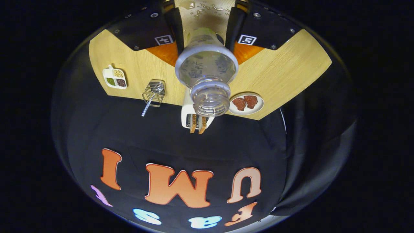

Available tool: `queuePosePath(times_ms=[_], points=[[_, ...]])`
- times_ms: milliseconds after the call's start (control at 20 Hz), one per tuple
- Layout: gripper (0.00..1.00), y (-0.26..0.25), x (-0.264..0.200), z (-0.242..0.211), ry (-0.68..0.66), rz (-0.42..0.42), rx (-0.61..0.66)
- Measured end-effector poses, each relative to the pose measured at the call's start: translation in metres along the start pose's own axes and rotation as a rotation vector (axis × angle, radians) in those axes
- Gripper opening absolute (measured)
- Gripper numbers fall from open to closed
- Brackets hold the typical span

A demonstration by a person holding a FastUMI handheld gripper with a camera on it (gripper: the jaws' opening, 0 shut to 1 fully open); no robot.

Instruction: Take the bottle from table, then pour the juice into the cup, finally place the bottle on the coaster

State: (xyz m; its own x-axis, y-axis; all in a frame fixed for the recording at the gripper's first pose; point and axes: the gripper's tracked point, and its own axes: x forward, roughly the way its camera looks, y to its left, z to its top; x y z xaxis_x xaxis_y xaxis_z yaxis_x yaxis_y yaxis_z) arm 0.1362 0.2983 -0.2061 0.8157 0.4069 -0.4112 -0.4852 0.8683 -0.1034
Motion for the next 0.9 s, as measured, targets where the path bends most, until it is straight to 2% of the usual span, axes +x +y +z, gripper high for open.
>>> queuePosePath(times_ms=[250,900], points=[[0.58,0.002,0.029,-0.015,0.017,0.058,0.154],[0.58,0.013,0.059,-0.049,0.086,0.081,0.168]])
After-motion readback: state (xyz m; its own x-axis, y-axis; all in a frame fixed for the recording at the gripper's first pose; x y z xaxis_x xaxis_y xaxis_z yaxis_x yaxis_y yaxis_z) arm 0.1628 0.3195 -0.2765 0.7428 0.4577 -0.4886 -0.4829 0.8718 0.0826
